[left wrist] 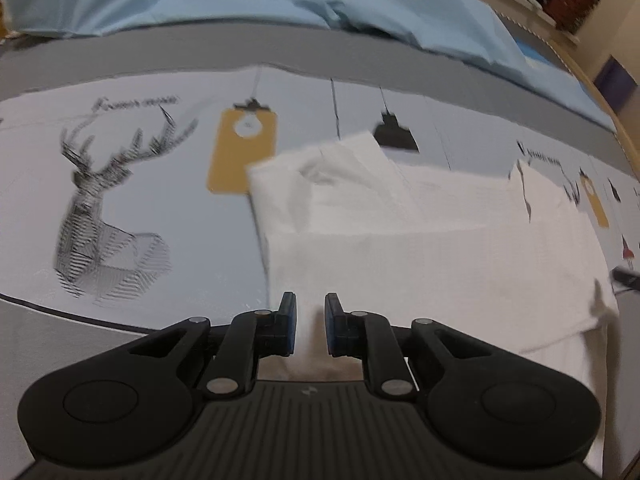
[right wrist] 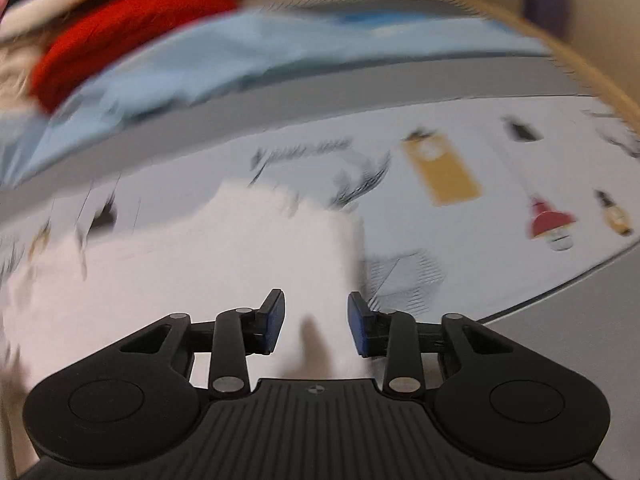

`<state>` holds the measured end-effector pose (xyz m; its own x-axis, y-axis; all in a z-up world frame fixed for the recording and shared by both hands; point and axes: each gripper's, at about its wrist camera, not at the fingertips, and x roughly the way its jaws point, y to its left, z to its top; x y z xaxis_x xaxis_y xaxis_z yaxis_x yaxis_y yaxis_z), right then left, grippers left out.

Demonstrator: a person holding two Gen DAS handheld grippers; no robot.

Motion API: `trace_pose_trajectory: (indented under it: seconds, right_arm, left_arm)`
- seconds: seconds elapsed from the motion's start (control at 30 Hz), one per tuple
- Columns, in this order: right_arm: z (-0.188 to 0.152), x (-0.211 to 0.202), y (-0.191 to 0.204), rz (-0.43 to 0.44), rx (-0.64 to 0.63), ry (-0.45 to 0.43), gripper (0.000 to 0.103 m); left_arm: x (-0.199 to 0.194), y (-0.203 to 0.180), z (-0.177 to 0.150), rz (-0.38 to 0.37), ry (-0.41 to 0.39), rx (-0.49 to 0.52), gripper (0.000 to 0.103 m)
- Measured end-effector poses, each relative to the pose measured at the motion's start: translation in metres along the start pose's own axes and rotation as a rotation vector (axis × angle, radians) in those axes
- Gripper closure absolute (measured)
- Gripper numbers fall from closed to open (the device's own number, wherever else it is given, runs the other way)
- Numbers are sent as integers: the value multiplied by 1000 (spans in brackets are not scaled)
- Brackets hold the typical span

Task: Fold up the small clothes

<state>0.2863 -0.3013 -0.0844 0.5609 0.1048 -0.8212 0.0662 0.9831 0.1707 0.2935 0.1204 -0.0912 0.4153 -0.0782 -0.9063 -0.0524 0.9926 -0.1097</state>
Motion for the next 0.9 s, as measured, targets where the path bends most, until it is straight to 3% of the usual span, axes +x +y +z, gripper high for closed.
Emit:
trace_pose_trajectory:
  seconds: [0.07,0.1,0.2,0.3,0.37,0.43,0.47,0.53,0.73,0.9]
  right_arm:
    - [-13,26,-2,-26,-16,131,69]
    - [-18,33,-5,-35,-8,150,70]
    - [-9,16,0,-19,9,90,69]
    - [-4,4,1,7,-3,-9,67]
    - [-11,20,-4,-52,-10,52,67]
    - [-19,39,-15,-105,2,133,59]
    - [-21,40,-20,-112,33,141,53]
    - [-18,31,-27,-95,98,135,54]
    - [-13,-35,-17,-65,71,-51,54]
    - [-28,-96,-21,23,107,-123,54]
  left_arm:
    - [20,1,-8,30,64,20,87]
    - [30,3,-13,66,103,37,81]
    - [33,9,-13,78,113,29,74]
    - [13,12,-3,57,13,8,74]
    - [18,17,-3,61,13,-11,74]
    - [35,22,-12,91,89,-8,69]
    - [35,23,-15,89,85,-13,67]
    - [25,22,-13,100,77,-23,68]
    - [-37,8,-22,99,-98,-9,66]
    - [-79,5,-45,98,-183,23,57]
